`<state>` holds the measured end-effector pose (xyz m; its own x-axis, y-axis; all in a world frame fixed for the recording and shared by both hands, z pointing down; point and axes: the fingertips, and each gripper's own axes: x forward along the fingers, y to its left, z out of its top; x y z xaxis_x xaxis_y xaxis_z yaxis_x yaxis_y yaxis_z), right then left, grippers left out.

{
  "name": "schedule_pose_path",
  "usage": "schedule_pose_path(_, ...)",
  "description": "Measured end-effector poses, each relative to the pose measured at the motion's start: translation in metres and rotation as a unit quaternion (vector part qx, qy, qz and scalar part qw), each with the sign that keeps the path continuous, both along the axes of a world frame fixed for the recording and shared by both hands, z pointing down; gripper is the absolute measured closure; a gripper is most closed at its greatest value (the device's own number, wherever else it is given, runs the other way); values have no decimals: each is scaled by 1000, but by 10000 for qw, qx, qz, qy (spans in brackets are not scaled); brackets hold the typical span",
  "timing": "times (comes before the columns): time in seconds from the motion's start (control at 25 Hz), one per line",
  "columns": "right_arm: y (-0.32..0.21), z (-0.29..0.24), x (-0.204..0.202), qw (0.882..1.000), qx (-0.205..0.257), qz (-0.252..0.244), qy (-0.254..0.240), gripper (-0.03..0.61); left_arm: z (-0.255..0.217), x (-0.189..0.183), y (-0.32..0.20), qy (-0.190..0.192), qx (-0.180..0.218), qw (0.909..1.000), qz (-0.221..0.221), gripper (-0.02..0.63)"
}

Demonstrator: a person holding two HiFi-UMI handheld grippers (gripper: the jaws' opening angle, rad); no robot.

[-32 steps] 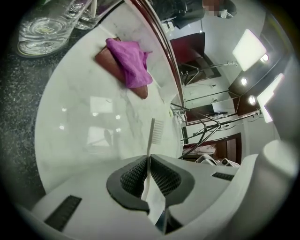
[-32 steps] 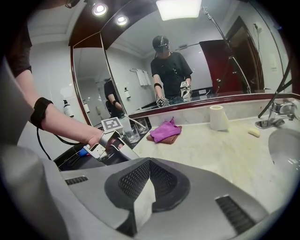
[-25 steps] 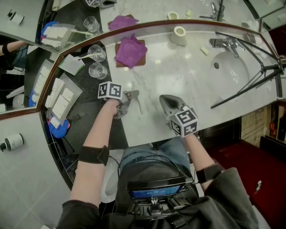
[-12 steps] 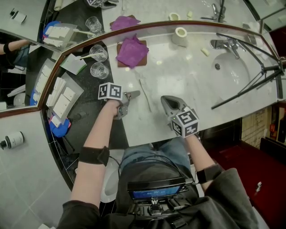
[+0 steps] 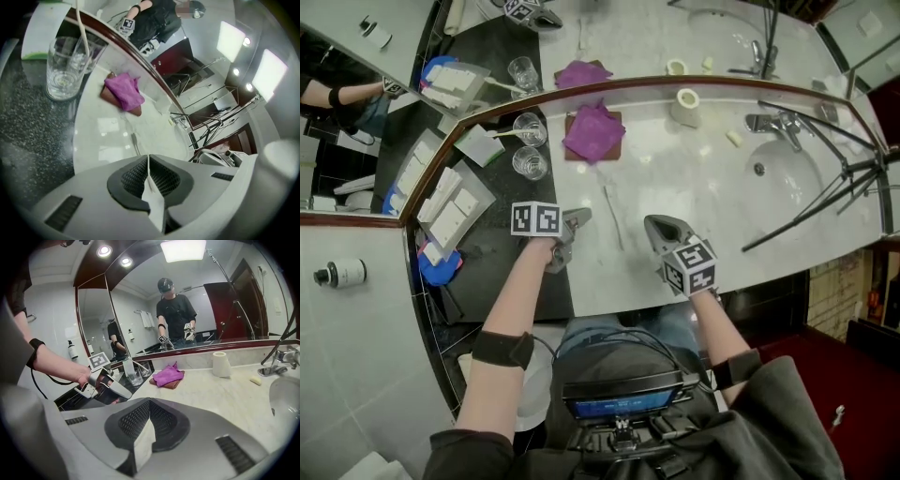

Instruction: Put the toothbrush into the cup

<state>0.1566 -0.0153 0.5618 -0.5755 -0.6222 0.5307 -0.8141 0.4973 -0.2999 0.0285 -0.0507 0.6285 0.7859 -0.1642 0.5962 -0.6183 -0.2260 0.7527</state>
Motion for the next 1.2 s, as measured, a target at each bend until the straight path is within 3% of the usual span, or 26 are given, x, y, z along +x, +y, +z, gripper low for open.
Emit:
schedule_pose_path(0.16,-4,0,3,9999,40,-92,1,561,-35,-9,1,-165,918,9956,-95,611)
schedule_pose_path(0.32,-9,-5,3,9998,34,-189,-43,561,-66,-21,5,-439,1875,9809,-267,611)
schedule_pose_path(0.48,-12,-12,3,9995,55,-297,-60,561,-86,-37,14,-872,2740,9567,-455,611)
schedule_pose_path(0.68,-16,-20,6,9992,79,-391,-51,561,-107,-55,27,-1480,3509,9225,-626,611)
schedule_pose_path(0.88,-16,-24,8,9988,109,-484,-43,561,-118,-77,41,-1796,3810,9011,-1029,611)
schedule_pose_path(1.2,-13,-26,8,9983,119,-570,-39,561,-121,-109,61,-1976,3747,8907,-1648,612)
